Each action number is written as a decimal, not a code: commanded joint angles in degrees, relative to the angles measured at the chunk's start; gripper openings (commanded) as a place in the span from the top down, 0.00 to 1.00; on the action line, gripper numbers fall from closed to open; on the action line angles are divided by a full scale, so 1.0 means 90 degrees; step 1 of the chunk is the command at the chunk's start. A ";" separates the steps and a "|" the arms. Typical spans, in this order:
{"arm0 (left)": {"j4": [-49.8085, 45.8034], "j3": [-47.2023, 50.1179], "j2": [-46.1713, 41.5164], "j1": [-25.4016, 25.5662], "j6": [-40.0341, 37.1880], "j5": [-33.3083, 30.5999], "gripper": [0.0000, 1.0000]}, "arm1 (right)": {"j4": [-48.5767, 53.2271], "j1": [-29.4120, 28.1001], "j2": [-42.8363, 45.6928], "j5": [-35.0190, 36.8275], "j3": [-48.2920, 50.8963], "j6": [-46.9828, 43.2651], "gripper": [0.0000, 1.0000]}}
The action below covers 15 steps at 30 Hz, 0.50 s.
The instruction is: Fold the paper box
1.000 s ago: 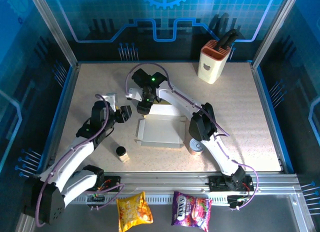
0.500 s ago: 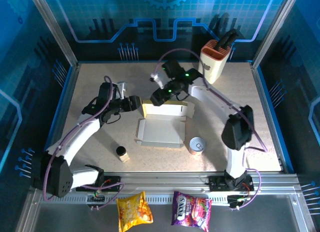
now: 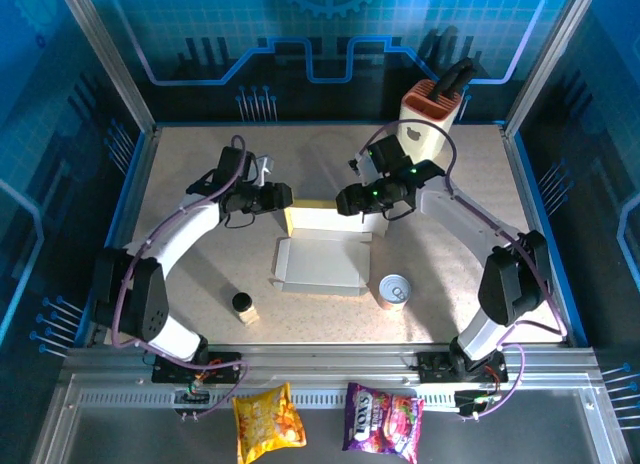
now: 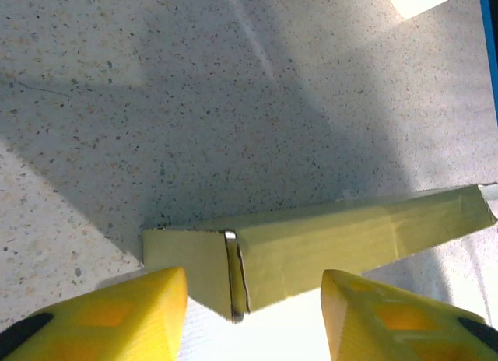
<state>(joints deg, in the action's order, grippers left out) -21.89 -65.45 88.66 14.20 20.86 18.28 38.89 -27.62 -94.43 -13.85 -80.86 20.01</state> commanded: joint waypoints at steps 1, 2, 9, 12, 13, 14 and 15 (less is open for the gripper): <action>-0.0386 -0.0291 0.0209 -0.0044 -0.0159 0.0206 0.56 | -0.0036 0.0048 0.0294 0.0145 0.0088 0.0232 0.43; -0.0435 -0.0324 0.0264 -0.0048 -0.0196 0.0172 0.57 | 0.0001 0.0051 0.0308 0.0211 0.0068 0.0228 0.43; -0.0456 -0.0249 0.0506 -0.0047 -0.0341 -0.0040 0.66 | 0.0144 0.0051 0.0439 0.0606 0.0049 0.0198 0.44; -0.0409 -0.0151 0.0529 -0.0044 -0.0300 -0.0050 0.71 | 0.0144 0.0060 0.0483 0.0747 0.0096 0.0239 0.45; -0.0359 -0.0083 0.0520 -0.0044 -0.0270 -0.0040 0.72 | 0.0132 0.0070 0.0483 0.0772 0.0130 0.0269 0.46; -0.0324 -0.0022 0.0509 -0.0046 -0.0253 -0.0030 0.73 | 0.0118 0.0080 0.0484 0.0784 0.0163 0.0306 0.46; -0.0294 0.0023 0.0492 -0.0052 -0.0244 -0.0025 0.73 | 0.0096 0.0091 0.0476 0.0782 0.0208 0.0359 0.46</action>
<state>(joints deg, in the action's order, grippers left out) -23.31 -66.89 92.38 14.20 19.16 18.35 39.33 -27.59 -91.61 -8.29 -80.31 21.63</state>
